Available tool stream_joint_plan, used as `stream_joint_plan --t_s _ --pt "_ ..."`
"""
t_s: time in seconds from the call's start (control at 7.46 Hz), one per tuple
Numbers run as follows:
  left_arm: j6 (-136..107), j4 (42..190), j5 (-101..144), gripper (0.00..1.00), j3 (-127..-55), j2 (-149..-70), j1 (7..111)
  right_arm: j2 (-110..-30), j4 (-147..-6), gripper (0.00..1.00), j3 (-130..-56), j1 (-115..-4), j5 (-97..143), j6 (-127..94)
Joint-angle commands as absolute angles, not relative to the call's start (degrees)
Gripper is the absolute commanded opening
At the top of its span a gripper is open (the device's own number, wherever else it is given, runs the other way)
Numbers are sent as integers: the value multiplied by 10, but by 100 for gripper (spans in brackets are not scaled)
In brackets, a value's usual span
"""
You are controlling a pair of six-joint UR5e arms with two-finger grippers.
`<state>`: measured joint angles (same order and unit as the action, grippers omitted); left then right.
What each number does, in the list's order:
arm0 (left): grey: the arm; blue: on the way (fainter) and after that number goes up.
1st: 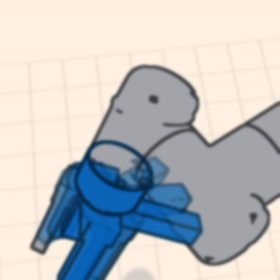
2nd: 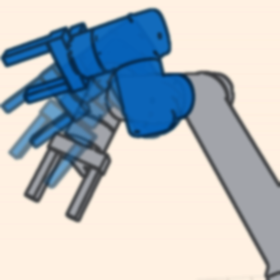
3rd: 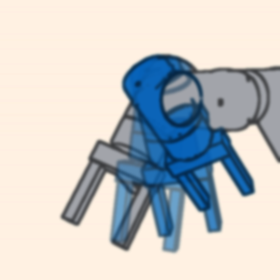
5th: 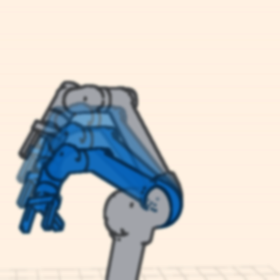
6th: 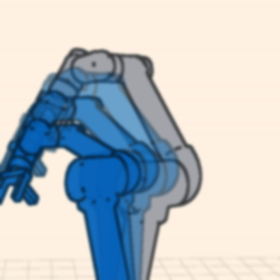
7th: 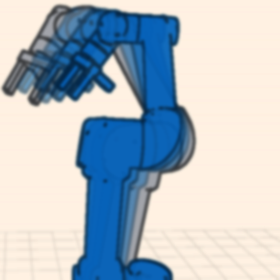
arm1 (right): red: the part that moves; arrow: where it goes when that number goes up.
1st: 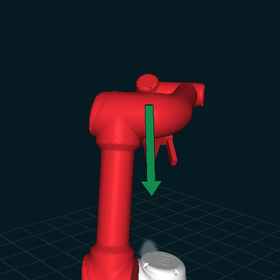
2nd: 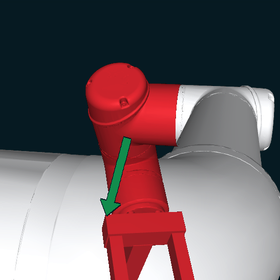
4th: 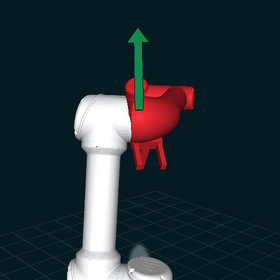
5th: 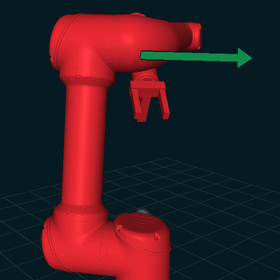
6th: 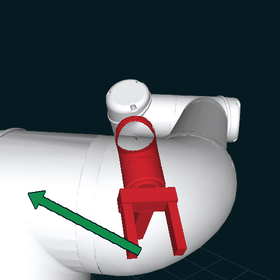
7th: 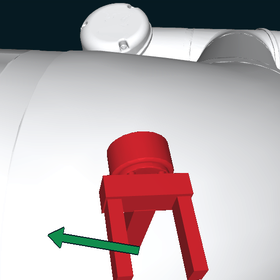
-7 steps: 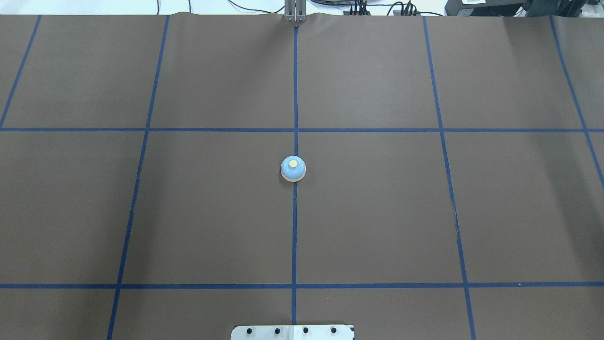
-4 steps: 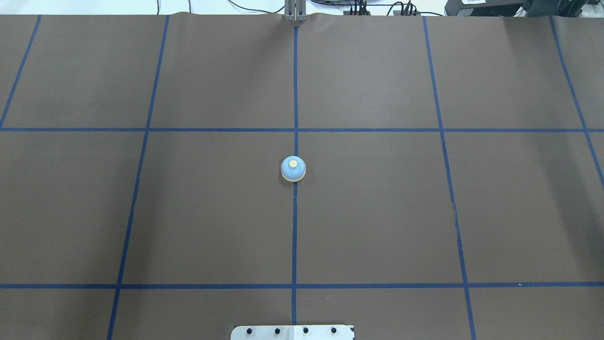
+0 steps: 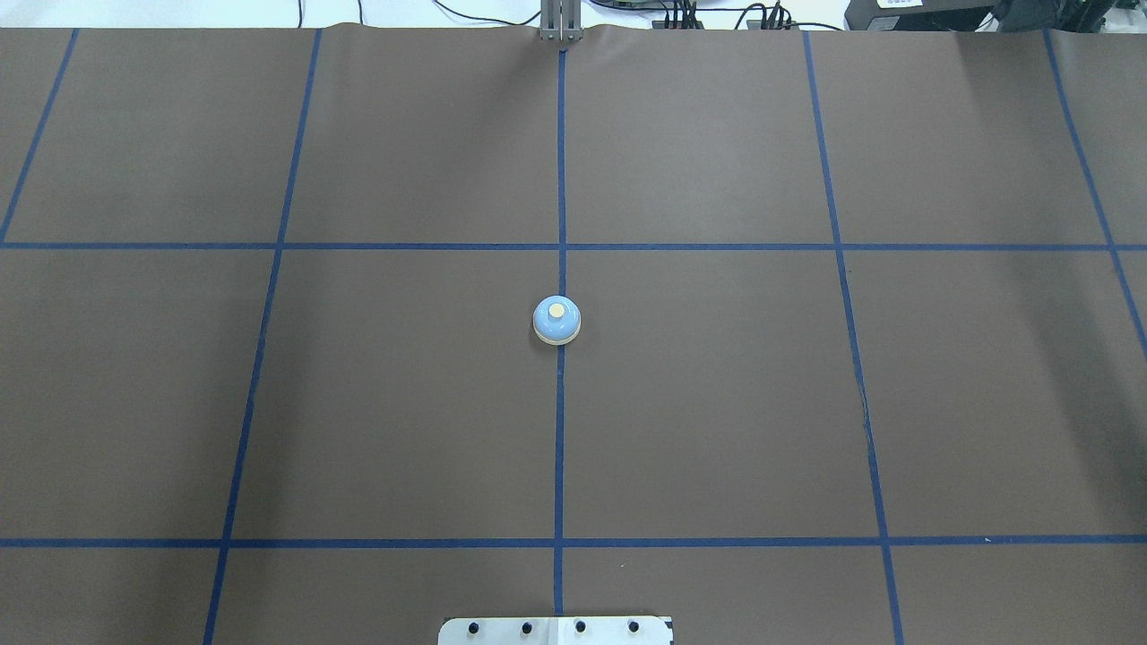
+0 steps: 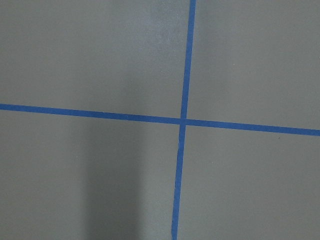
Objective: Place and press bell with both arms
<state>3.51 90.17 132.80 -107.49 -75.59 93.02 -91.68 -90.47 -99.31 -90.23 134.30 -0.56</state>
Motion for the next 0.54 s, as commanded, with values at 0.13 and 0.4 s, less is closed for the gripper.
stream_joint_plan --t_s 0.13,0.4 --pt "35 902 1328 100 -1074 -756 930 -916 -904 100 -994 -898 1345 -19" --pt "34 902 1328 100 -1074 -756 930 -916 -904 100 -997 -897 1346 -19"
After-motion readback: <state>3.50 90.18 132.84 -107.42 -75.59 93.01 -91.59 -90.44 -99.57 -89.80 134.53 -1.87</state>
